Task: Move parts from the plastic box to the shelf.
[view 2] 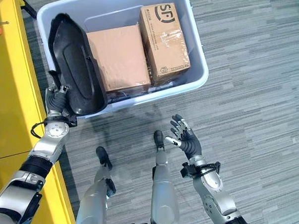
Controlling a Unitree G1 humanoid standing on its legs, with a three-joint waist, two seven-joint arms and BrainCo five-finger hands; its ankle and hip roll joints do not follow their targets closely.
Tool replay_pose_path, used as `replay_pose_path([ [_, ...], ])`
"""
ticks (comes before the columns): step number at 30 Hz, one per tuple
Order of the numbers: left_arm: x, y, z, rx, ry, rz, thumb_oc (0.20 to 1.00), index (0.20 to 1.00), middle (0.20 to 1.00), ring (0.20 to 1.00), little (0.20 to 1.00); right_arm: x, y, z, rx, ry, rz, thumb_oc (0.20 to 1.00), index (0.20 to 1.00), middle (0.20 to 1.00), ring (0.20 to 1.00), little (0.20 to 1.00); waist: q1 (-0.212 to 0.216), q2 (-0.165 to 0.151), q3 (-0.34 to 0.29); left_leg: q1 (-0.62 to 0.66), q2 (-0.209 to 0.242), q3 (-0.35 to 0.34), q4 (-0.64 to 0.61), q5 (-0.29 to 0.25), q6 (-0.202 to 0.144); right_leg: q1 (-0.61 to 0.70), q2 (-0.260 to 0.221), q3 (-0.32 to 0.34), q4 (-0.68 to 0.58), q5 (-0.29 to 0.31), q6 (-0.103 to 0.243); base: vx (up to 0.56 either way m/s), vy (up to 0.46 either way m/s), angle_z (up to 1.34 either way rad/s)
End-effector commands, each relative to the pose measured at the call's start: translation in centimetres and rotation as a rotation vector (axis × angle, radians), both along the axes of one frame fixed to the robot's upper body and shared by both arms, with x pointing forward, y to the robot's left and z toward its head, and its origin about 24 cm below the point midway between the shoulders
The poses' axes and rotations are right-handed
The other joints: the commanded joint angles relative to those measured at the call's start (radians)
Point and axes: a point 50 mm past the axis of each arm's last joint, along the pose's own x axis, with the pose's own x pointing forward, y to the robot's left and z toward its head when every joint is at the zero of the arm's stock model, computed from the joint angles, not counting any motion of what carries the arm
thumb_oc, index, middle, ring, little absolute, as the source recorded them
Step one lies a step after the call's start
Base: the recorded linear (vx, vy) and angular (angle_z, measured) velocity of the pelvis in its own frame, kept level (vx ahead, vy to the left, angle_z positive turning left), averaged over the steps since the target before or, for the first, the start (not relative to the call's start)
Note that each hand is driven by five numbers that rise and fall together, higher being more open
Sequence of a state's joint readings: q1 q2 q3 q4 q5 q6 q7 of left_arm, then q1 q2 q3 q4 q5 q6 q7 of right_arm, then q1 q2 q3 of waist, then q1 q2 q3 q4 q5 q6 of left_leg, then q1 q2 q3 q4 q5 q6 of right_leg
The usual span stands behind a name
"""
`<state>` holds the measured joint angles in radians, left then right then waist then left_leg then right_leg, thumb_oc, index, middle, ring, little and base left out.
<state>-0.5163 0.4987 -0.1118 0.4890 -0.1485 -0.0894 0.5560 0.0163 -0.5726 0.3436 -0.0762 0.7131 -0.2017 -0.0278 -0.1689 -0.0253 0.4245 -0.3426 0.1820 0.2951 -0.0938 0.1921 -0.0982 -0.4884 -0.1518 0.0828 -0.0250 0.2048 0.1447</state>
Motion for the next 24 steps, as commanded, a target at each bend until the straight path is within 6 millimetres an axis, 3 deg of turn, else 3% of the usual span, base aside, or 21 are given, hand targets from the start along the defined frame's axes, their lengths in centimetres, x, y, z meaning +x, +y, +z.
replay_pose_path([
  [1,-0.2,1.7,5.6,0.134,-0.213,0.065,0.2,0.2,0.2,0.2,0.2,-0.5,-1.3,0.6,-0.02,-0.033,-0.018,1.0,1.0,1.0,1.0,1.0,-0.01,-0.023,-0.045,0.069,0.058,-0.08,0.082,-0.102,-0.061,0.068,-0.051,-0.041,0.091,-0.102,0.02,0.02,0.017,0.1],
  [10,-1.9,1.1,7.4,0.247,-0.309,0.014,0.2,0.2,0.2,0.2,0.2,-0.7,-1.5,0.1,-0.029,-0.009,-0.022,1.0,1.0,1.0,1.0,1.0,0.009,-0.003,-0.088,0.105,0.053,-0.102,0.084,-0.116,-0.056,0.124,-0.064,-0.054,0.098,-0.125,0.022,0.03,0.009,0.08],
  [13,-3.2,0.6,6.2,0.266,-0.29,-0.057,0.2,0.2,0.2,0.2,0.2,-0.7,-1.9,-0.1,-0.036,0.002,-0.038,1.0,1.0,1.0,1.0,1.0,0.024,0.006,-0.108,0.131,0.051,-0.111,0.083,-0.119,-0.053,0.162,-0.073,-0.066,0.096,-0.133,0.022,0.06,-0.012,0.07],
  [14,-4.4,0.4,4.5,0.211,-0.253,-0.135,0.2,0.2,0.2,0.2,0.2,-0.7,-2.4,-0.2,-0.04,0.013,-0.055,1.0,1.0,1.0,1.0,1.0,0.039,0.019,-0.129,0.158,0.047,-0.122,0.08,-0.123,-0.05,0.196,-0.079,-0.079,0.096,-0.143,0.022,0.06,-0.008,0.13],
  [16,-5.3,0.4,3.3,0.186,-0.214,-0.188,0.2,0.2,0.2,0.2,0.2,-0.8,-2.7,-0.3,-0.047,0.016,-0.063,1.0,1.0,1.0,1.0,1.0,0.048,0.026,-0.147,0.181,0.046,-0.13,0.075,-0.124,-0.048,0.225,-0.083,-0.09,0.094,-0.15,0.022,0.07,-0.004,0.21],
  [24,-8.7,0.4,-0.4,0.084,-0.06,-0.345,0.2,0.2,0.2,0.2,0.2,-1.4,-4.0,-1.0,-0.095,0.052,-0.093,1.0,1.0,1.0,1.0,1.0,0.08,0.045,-0.225,0.266,0.041,-0.167,0.024,-0.112,-0.043,0.346,-0.098,-0.159,0.064,-0.163,0.03,0.04,-0.013,0.27],
])
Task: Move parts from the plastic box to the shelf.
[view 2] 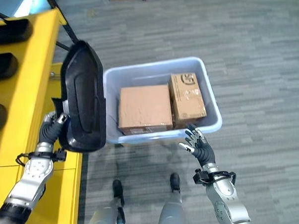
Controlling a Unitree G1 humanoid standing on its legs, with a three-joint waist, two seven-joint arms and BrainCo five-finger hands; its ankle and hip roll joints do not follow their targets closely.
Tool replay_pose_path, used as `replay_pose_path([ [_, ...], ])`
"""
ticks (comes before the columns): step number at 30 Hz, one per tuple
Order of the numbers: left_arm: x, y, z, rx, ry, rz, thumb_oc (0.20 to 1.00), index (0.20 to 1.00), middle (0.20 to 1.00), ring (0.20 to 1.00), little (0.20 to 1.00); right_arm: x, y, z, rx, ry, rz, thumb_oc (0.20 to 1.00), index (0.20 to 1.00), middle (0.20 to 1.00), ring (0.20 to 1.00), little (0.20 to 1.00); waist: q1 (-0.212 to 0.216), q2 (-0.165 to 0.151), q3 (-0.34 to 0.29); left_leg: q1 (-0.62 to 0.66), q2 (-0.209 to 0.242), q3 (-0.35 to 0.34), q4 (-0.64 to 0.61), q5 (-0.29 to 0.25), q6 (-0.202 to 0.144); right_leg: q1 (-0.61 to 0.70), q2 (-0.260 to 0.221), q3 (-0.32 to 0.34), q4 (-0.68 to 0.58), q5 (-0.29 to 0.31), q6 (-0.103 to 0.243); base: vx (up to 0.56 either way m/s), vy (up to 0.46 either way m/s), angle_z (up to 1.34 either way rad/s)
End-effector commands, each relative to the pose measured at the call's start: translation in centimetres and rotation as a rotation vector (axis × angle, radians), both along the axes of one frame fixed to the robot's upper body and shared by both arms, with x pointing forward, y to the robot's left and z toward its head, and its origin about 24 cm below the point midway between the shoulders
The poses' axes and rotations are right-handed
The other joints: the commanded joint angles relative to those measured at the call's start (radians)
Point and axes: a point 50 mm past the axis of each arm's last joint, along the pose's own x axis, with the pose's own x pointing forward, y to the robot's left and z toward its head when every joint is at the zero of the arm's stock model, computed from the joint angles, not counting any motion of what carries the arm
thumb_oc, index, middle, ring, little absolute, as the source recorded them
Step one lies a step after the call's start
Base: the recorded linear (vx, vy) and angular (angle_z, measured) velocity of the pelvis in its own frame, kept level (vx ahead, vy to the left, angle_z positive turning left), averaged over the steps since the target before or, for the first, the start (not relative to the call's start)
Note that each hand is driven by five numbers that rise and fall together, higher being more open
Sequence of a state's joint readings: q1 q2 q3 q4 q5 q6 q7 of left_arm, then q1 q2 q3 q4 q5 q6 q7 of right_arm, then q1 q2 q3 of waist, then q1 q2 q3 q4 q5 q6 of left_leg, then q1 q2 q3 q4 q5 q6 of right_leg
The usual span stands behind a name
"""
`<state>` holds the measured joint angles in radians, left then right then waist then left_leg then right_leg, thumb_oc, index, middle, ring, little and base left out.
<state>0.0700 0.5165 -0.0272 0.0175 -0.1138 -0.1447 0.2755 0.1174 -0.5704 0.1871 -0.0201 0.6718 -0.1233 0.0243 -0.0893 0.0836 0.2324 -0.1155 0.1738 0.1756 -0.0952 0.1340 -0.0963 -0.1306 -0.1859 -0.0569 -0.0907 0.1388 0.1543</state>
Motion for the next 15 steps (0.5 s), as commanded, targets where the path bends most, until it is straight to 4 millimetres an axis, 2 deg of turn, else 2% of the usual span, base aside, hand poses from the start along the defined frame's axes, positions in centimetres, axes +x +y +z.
replay_pose_path([
  [1,1.1,0.2,4.7,-0.003,-0.204,-0.097,0.2,0.2,0.2,0.2,0.2,-0.2,-0.1,0.8,-0.024,-0.051,0.022,1.0,1.0,1.0,1.0,1.0,0.006,-0.062,-0.044,0.047,0.049,-0.054,0.02,-0.053,-0.044,0.007,-0.067,-0.034,0.123,-0.098,0.022,0.02,-0.037,0.28],
  [2,0.5,0.0,4.0,-0.016,-0.167,-0.132,0.2,0.2,0.2,0.2,0.2,-0.3,-0.2,0.5,-0.028,-0.037,0.018,1.0,1.0,1.0,1.0,1.0,0.014,-0.062,-0.064,0.056,0.046,-0.069,0.015,-0.053,-0.042,0.031,-0.065,-0.049,0.115,-0.099,0.023,0.02,-0.035,0.35],
  [7,-0.7,-0.6,3.1,-0.033,-0.111,-0.195,0.2,0.2,0.2,0.2,0.2,-0.5,0.1,-0.1,-0.007,-0.017,0.012,1.0,1.0,1.0,1.0,1.0,0.03,-0.062,-0.104,0.083,0.041,-0.11,0.013,-0.058,-0.035,0.095,-0.069,-0.085,0.114,-0.12,0.024,0.04,-0.021,0.37],
  [12,-1.5,-1.1,2.5,-0.052,-0.071,-0.222,0.2,0.2,0.2,0.2,0.2,-0.2,1.1,-0.8,0.022,0.006,0.03,1.0,1.0,1.0,1.0,1.0,0.048,-0.067,-0.122,0.123,0.038,-0.137,0.022,-0.075,-0.02,0.121,-0.065,-0.092,0.188,-0.171,0.022,0.03,-0.024,0.22],
  [14,-2.4,-1.1,2.4,-0.063,-0.059,-0.228,0.2,0.2,0.2,0.2,0.2,0.1,1.9,-1.0,0.056,0.014,0.056,1.0,1.0,1.0,1.0,1.0,0.067,-0.068,-0.12,0.146,0.05,-0.138,0.024,-0.077,-0.015,0.119,-0.053,-0.09,0.238,-0.205,0.017,-0.03,-0.099,0.1],
  [15,-3.0,-1.0,1.6,-0.122,-0.025,-0.228,0.2,0.2,0.2,0.2,0.2,0.3,2.2,-0.7,0.005,0.005,0.098,1.0,1.0,1.0,1.0,1.0,0.079,-0.066,-0.116,0.154,0.073,-0.151,0.027,-0.064,-0.015,0.11,-0.03,-0.093,0.295,-0.249,0.003,-0.04,-0.121,-0.01],
])
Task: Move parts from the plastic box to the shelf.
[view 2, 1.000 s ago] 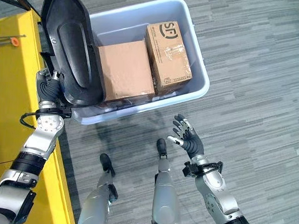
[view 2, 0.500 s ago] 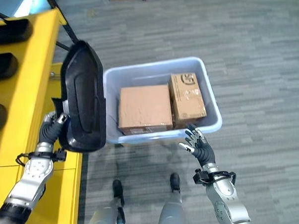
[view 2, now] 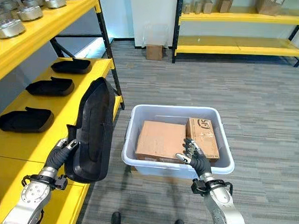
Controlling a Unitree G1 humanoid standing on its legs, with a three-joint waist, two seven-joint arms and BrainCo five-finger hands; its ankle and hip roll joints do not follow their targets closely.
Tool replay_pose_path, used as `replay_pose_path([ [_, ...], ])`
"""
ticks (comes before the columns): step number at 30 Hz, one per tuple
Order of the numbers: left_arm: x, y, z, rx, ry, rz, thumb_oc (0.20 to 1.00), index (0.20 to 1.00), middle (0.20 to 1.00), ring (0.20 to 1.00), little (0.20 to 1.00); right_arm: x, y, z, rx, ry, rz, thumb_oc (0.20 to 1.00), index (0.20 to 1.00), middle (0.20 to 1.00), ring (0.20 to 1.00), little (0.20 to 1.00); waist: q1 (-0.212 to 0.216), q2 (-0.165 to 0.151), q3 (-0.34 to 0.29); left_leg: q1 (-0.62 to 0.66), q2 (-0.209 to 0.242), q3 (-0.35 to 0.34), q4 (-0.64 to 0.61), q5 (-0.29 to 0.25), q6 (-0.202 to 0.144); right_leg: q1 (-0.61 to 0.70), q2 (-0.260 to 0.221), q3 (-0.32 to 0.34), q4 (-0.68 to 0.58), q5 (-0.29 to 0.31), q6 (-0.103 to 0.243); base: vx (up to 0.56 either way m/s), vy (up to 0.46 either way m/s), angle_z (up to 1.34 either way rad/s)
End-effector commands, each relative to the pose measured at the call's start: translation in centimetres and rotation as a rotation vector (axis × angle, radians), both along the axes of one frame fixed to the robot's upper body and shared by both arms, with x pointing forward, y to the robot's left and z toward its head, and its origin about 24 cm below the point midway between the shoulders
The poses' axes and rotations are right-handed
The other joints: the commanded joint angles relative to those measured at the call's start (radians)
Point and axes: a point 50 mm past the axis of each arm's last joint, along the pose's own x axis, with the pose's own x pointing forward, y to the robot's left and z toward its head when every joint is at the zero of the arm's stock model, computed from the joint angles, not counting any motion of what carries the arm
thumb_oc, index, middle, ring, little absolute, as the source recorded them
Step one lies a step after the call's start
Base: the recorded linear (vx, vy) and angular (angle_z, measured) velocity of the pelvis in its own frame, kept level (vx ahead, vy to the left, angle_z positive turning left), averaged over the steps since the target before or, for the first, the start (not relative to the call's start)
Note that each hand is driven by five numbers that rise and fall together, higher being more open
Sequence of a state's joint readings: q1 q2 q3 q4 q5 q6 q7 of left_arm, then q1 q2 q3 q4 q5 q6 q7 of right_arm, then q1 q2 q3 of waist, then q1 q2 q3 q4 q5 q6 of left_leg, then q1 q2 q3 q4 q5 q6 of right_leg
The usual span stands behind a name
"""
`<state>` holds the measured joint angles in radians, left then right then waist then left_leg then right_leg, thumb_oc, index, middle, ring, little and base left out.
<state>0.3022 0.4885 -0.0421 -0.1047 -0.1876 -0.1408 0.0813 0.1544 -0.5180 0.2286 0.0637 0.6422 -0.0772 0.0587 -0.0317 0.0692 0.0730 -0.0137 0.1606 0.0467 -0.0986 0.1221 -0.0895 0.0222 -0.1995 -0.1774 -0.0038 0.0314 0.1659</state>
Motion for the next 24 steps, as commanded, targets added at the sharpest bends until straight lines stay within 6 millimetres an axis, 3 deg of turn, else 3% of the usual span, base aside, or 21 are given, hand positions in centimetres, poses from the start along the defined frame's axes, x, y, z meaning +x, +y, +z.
replay_pose_path([
  [1,1.7,0.5,4.7,-0.034,-0.214,-0.043,0.2,0.2,0.2,0.2,0.2,1.8,1.3,3.0,0.002,-0.159,0.072,1.0,1.0,1.0,1.0,1.0,0.021,-0.051,0.044,0.053,0.087,-0.023,0.03,-0.052,-0.023,-0.043,-0.016,0.026,0.211,-0.144,-0.009,-0.07,-0.157,0.01],
  [5,1.2,0.7,4.7,-0.07,-0.212,-0.028,0.2,0.2,0.2,0.2,0.2,2.8,1.2,5.0,-0.141,-0.255,0.119,1.0,1.0,1.0,1.0,1.0,0.036,-0.039,0.078,0.018,0.134,-0.059,0.047,0.003,-0.032,-0.084,0.039,0.015,0.293,-0.204,-0.051,-0.15,-0.144,0.04],
  [8,0.9,0.8,4.5,-0.081,-0.193,-0.027,0.2,0.2,0.2,0.2,0.2,3.3,1.6,5.5,-0.127,-0.268,0.162,1.0,1.0,1.0,1.0,1.0,0.054,-0.025,0.131,-0.039,0.166,-0.108,0.028,0.106,-0.06,-0.13,0.081,-0.015,0.332,-0.221,-0.083,-0.28,-0.169,0.14],
  [9,0.8,0.7,4.2,-0.083,-0.176,-0.035,0.2,0.2,0.2,0.2,0.2,3.1,0.9,5.7,-0.149,-0.269,0.155,1.0,1.0,1.0,1.0,1.0,0.068,-0.023,0.163,-0.086,0.159,-0.126,0.018,0.184,-0.074,-0.138,0.084,-0.048,0.341,-0.23,-0.101,-0.2,-0.115,0.44],
  [11,1.0,0.5,4.1,-0.088,-0.176,-0.046,0.2,0.2,0.2,0.2,0.2,3.1,0.4,5.7,-0.167,-0.269,0.14,1.0,1.0,1.0,1.0,1.0,0.064,-0.028,0.177,-0.114,0.144,-0.125,0.022,0.191,-0.061,-0.14,0.076,-0.071,0.332,-0.218,-0.108,-0.25,-0.105,1.51],
  [12,1.3,0.0,3.7,-0.11,-0.163,-0.062,0.2,0.2,0.2,0.2,0.2,3.0,-0.3,5.0,-0.179,-0.237,0.106,1.0,1.0,1.0,1.0,1.0,0.064,-0.052,0.183,-0.121,0.107,-0.082,0.113,0.105,-0.026,-0.142,0.046,-0.109,0.297,-0.194,-0.116,-0.38,-0.183,1.45],
  [13,1.5,-0.3,3.6,-0.118,-0.164,-0.076,0.2,0.2,0.2,0.2,0.2,2.8,-0.7,4.9,-0.178,-0.233,0.08,1.0,1.0,1.0,1.0,1.0,0.056,-0.065,0.183,-0.132,0.093,-0.057,0.184,0.053,-0.014,-0.14,0.03,-0.127,0.265,-0.17,-0.117,-0.4,-0.173,0.75],
  [16,2.4,-1.1,4.2,-0.131,-0.191,-0.117,0.2,0.2,0.2,0.2,0.2,2.0,-1.3,4.3,-0.148,-0.215,0.016,1.0,1.0,1.0,1.0,1.0,0.018,-0.083,0.162,-0.091,0.085,0.006,0.342,-0.088,-0.008,-0.122,-0.002,-0.183,0.213,-0.14,-0.113,-0.1,-0.03,1.38],
  [18,2.9,-1.5,4.7,-0.12,-0.215,-0.14,0.2,0.2,0.2,0.2,0.2,1.5,-1.3,3.9,-0.124,-0.202,-0.004,1.0,1.0,1.0,1.0,1.0,-0.002,-0.083,0.152,-0.034,0.093,0.028,0.363,-0.133,-0.012,-0.115,-0.021,-0.217,0.214,-0.128,-0.112,0.02,0.123,1.53],
  [20,2.7,-1.7,4.8,-0.116,-0.219,-0.147,0.2,0.2,0.2,0.2,0.2,1.2,-1.1,3.6,-0.105,-0.194,-0.011,1.0,1.0,1.0,1.0,1.0,-0.02,-0.065,0.132,0.043,0.059,0.038,0.257,-0.227,0.005,-0.111,-0.041,-0.229,0.229,-0.114,-0.083,0.06,0.274,1.21],
  [21,2.9,-2.0,5.1,-0.116,-0.229,-0.17,0.2,0.2,0.2,0.2,0.2,1.1,-1.1,3.3,-0.09,-0.186,-0.032,1.0,1.0,1.0,1.0,1.0,-0.015,-0.064,0.129,0.02,0.044,0.037,0.23,-0.23,0.014,-0.103,-0.073,-0.235,0.239,-0.091,-0.068,0.05,0.26,0.73],
  [23,2.9,-2.0,5.1,-0.115,-0.229,-0.171,0.2,0.2,0.2,0.2,0.2,1.1,-1.1,3.3,-0.089,-0.187,-0.033,1.0,1.0,1.0,1.0,1.0,-0.017,-0.066,0.129,0.017,0.041,0.033,0.232,-0.23,0.016,-0.102,-0.077,-0.238,0.24,-0.091,-0.066,0.03,0.159,0.71],
  [24,2.7,-1.9,5.3,-0.086,-0.228,-0.185,0.2,0.2,0.2,0.2,0.2,1.0,-1.1,3.3,-0.076,-0.191,-0.046,1.0,1.0,1.0,1.0,1.0,-0.002,-0.074,0.128,0.015,0.016,0.027,0.215,-0.239,0.019,-0.083,-0.119,-0.266,0.237,-0.061,-0.042,0.04,0.153,0.61],
])
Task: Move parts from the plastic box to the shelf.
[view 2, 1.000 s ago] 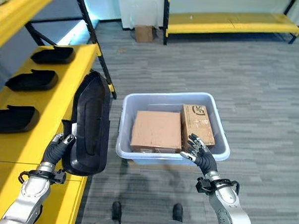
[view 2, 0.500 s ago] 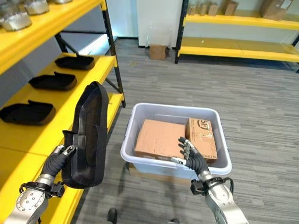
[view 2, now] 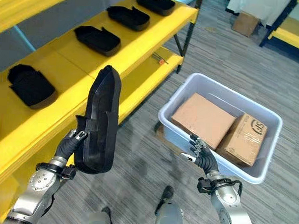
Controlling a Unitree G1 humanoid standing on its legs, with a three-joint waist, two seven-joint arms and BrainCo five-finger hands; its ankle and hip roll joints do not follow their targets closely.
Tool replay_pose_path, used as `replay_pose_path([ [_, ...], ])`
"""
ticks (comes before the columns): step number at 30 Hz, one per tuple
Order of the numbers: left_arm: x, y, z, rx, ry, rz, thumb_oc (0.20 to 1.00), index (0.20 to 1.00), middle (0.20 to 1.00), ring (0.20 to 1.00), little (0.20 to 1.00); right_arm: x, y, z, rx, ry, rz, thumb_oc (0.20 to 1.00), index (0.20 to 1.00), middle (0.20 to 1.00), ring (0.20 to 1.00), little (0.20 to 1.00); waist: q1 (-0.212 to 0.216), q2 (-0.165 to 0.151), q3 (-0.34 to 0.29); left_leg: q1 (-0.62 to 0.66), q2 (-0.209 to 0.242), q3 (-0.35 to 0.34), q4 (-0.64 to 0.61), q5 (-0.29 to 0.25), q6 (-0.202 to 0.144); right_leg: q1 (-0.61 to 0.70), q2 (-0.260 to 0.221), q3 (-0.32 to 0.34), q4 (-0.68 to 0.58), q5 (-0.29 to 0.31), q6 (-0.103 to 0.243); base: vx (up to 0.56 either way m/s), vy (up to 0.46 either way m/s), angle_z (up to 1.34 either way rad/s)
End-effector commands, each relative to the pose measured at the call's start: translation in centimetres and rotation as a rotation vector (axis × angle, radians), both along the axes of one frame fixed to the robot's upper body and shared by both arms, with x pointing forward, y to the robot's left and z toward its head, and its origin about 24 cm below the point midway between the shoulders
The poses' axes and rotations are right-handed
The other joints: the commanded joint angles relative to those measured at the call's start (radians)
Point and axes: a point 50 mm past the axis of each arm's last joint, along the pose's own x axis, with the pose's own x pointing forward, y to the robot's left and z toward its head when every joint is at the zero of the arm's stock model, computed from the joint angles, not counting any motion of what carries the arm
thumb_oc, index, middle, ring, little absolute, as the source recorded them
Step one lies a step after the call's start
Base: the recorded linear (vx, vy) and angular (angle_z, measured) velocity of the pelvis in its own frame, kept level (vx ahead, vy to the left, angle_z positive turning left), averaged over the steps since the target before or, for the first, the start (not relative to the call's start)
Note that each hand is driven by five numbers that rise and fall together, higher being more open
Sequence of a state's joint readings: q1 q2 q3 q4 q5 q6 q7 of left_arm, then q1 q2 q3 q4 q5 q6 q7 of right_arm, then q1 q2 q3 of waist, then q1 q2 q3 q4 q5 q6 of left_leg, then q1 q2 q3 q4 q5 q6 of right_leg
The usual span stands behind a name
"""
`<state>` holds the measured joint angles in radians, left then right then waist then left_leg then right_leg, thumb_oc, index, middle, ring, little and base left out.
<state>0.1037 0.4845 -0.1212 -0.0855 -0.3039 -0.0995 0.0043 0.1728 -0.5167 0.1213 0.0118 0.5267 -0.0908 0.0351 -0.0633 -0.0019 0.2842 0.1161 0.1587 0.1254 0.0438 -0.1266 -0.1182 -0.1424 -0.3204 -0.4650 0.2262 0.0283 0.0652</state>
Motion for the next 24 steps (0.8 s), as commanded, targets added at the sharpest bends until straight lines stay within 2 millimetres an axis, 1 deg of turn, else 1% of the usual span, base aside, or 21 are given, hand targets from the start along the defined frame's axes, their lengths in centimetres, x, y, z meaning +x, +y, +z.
replay_pose_path([
  [1,-1.4,1.0,3.1,0.032,-0.158,-0.012,0.2,0.2,0.2,0.2,0.2,0.6,0.7,1.3,0.041,-0.088,0.027,1.0,1.0,1.0,1.0,1.0,0.027,-0.006,-0.082,-0.113,0.014,-0.055,0.071,0.011,0.05,0.086,-0.001,0.018,0.006,-0.055,0.062,0.03,0.299,0.42],
  [2,-1.6,1.4,3.4,0.067,-0.17,-0.007,0.2,0.2,0.2,0.2,0.2,0.9,1.2,1.2,0.053,-0.091,0.034,1.0,1.0,1.0,1.0,1.0,0.046,-0.014,-0.081,-0.114,-0.011,-0.069,0.055,0.011,0.053,0.106,-0.035,-0.008,-0.021,-0.012,0.086,0.01,0.215,0.3],
  [3,-1.8,1.6,3.4,0.069,-0.167,0.001,0.2,0.2,0.2,0.2,0.2,0.9,1.4,1.1,0.056,-0.087,0.04,1.0,1.0,1.0,1.0,1.0,0.051,-0.02,-0.081,-0.113,-0.025,-0.075,0.05,0.004,0.061,0.113,-0.047,-0.016,-0.031,0.003,0.096,0.02,0.348,0.56],
  [4,-2.2,2.0,3.4,0.094,-0.165,0.009,0.2,0.2,0.2,0.2,0.2,0.9,1.7,0.8,0.058,-0.079,0.048,1.0,1.0,1.0,1.0,1.0,0.076,-0.031,-0.08,-0.12,-0.058,-0.087,0.053,-0.005,0.071,0.133,-0.076,-0.032,-0.055,0.054,0.116,0.02,0.273,0.67],
  [5,-2.3,2.4,3.4,0.114,-0.16,0.017,0.2,0.2,0.2,0.2,0.2,1.0,2.0,0.8,0.064,-0.078,0.051,1.0,1.0,1.0,1.0,1.0,0.084,-0.039,-0.077,-0.133,-0.079,-0.099,0.061,-0.01,0.078,0.143,-0.091,-0.042,-0.068,0.075,0.129,0.0,0.222,0.55],
  [7,-2.6,2.7,3.3,0.133,-0.151,0.024,0.2,0.2,0.2,0.2,0.2,1.0,2.1,0.7,0.073,-0.076,0.051,1.0,1.0,1.0,1.0,1.0,0.093,-0.044,-0.077,-0.142,-0.1,-0.11,0.065,-0.02,0.085,0.15,-0.108,-0.052,-0.075,0.099,0.142,0.01,0.176,0.63],
  [8,-2.7,3.0,3.4,0.152,-0.147,0.024,0.2,0.2,0.2,0.2,0.2,1.1,2.4,0.8,0.074,-0.082,0.056,1.0,1.0,1.0,1.0,1.0,0.098,-0.052,-0.08,-0.154,-0.127,-0.119,0.072,-0.022,0.094,0.161,-0.133,-0.057,-0.091,0.147,0.162,0.02,0.244,0.49],
  [9,-2.9,3.1,3.3,0.147,-0.139,0.028,0.2,0.2,0.2,0.2,0.2,1.0,2.5,0.7,0.076,-0.082,0.057,1.0,1.0,1.0,1.0,1.0,0.1,-0.052,-0.08,-0.157,-0.138,-0.126,0.07,-0.023,0.1,0.162,-0.137,-0.056,-0.09,0.155,0.159,0.11,0.426,0.65],
  [10,-2.8,3.4,3.7,0.21,-0.157,0.036,0.2,0.2,0.2,0.2,0.2,0.7,2.7,0.4,0.09,-0.074,0.058,1.0,1.0,1.0,1.0,1.0,0.098,-0.053,-0.094,-0.141,-0.178,-0.165,0.04,-0.018,0.127,0.163,-0.154,-0.028,-0.06,0.176,0.158,0.1,0.325,0.61],
  [11,-2.8,3.4,3.7,0.212,-0.157,0.036,0.2,0.2,0.2,0.2,0.2,0.7,2.7,0.4,0.091,-0.073,0.058,1.0,1.0,1.0,1.0,1.0,0.098,-0.055,-0.095,-0.14,-0.179,-0.165,0.038,-0.016,0.128,0.161,-0.157,-0.027,-0.056,0.174,0.159,0.05,0.365,0.89],
  [12,-2.7,3.4,3.9,0.242,-0.172,0.038,0.2,0.2,0.2,0.2,0.2,0.6,2.7,0.3,0.095,-0.069,0.048,1.0,1.0,1.0,1.0,1.0,0.08,-0.061,-0.092,-0.143,-0.203,-0.184,0.029,0.012,0.143,0.142,-0.158,0.033,-0.024,0.212,0.133,-0.01,0.186,0.64],
  [13,-2.5,3.4,3.8,0.241,-0.172,0.039,0.2,0.2,0.2,0.2,0.2,0.5,2.9,0.1,0.105,-0.061,0.051,1.0,1.0,1.0,1.0,1.0,0.063,-0.058,-0.095,-0.136,-0.209,-0.206,0.014,0.022,0.151,0.117,-0.133,0.113,0.006,0.203,0.119,0.02,0.257,0.7],
  [14,-2.3,3.4,3.8,0.247,-0.175,0.039,0.2,0.2,0.2,0.2,0.2,0.4,3.1,-0.1,0.114,-0.05,0.058,1.0,1.0,1.0,1.0,1.0,0.048,-0.05,-0.095,-0.124,-0.21,-0.221,-0.001,0.034,0.158,0.075,-0.087,0.202,0.034,0.188,0.101,0.09,0.211,0.61],
  [15,-2.1,3.4,3.8,0.26,-0.182,0.041,0.2,0.2,0.2,0.2,0.2,0.4,3.2,-0.2,0.125,-0.044,0.064,1.0,1.0,1.0,1.0,1.0,0.024,-0.041,-0.095,-0.114,-0.21,-0.249,-0.009,0.046,0.162,0.034,0.0,0.315,0.059,0.142,0.075,0.1,0.191,0.61],
  [16,-2.0,3.3,3.8,0.262,-0.185,0.039,0.2,0.2,0.2,0.2,0.2,0.2,3.1,-0.2,0.132,-0.037,0.067,1.0,1.0,1.0,1.0,1.0,0.001,-0.037,-0.093,-0.105,-0.212,-0.274,-0.015,0.054,0.168,0.011,0.095,0.4,0.074,0.082,0.056,0.1,0.147,0.5],
  [18,-2.1,3.0,3.5,0.253,-0.174,0.024,0.2,0.2,0.2,0.2,0.2,0.1,3.1,-0.5,0.142,-0.018,0.082,1.0,1.0,1.0,1.0,1.0,-0.024,-0.039,-0.094,-0.095,-0.216,-0.303,-0.026,0.07,0.176,-0.023,0.243,0.492,0.089,-0.015,0.026,0.1,0.103,0.48],
  [19,-2.2,3.0,3.3,0.246,-0.164,0.022,0.2,0.2,0.2,0.2,0.2,-0.1,3.0,-0.6,0.148,-0.013,0.09,1.0,1.0,1.0,1.0,1.0,-0.029,-0.046,-0.098,-0.095,-0.226,-0.31,-0.032,0.075,0.179,-0.033,0.296,0.501,0.073,-0.033,0.019,0.06,0.064,0.7],
  [20,-2.5,3.0,3.2,0.24,-0.158,0.022,0.2,0.2,0.2,0.2,0.2,-0.2,3.0,-0.7,0.151,-0.009,0.092,1.0,1.0,1.0,1.0,1.0,-0.026,-0.054,-0.101,-0.096,-0.241,-0.316,-0.033,0.079,0.18,-0.031,0.322,0.489,0.054,-0.04,0.013,0.04,0.035,0.66],
  [22,-3.0,3.2,3.0,0.236,-0.145,0.036,0.2,0.2,0.2,0.2,0.2,-0.4,3.1,-0.8,0.155,-0.004,0.104,1.0,1.0,1.0,1.0,1.0,-0.022,-0.063,-0.112,-0.089,-0.258,-0.328,-0.051,0.093,0.179,0.001,0.341,0.447,-0.002,-0.048,0.001,0.04,-0.016,0.37],
  [23,-3.4,3.2,2.7,0.218,-0.137,0.051,0.2,0.2,0.2,0.2,0.2,-0.5,3.3,-1.0,0.16,0.004,0.114,1.0,1.0,1.0,1.0,1.0,-0.019,-0.069,-0.132,-0.083,-0.264,-0.333,-0.064,0.102,0.171,0.048,0.343,0.478,-0.071,-0.053,0.001,0.06,-0.081,0.22],
  [24,-3.5,3.5,2.7,0.2,-0.142,0.075,0.2,0.2,0.2,0.2,0.2,0.0,3.5,-0.9,0.151,0.0,0.127,1.0,1.0,1.0,1.0,1.0,-0.003,-0.065,-0.142,-0.08,-0.259,-0.317,-0.068,0.103,0.167,0.073,0.342,0.485,-0.109,-0.039,0.0,0.05,-0.069,0.25],
])
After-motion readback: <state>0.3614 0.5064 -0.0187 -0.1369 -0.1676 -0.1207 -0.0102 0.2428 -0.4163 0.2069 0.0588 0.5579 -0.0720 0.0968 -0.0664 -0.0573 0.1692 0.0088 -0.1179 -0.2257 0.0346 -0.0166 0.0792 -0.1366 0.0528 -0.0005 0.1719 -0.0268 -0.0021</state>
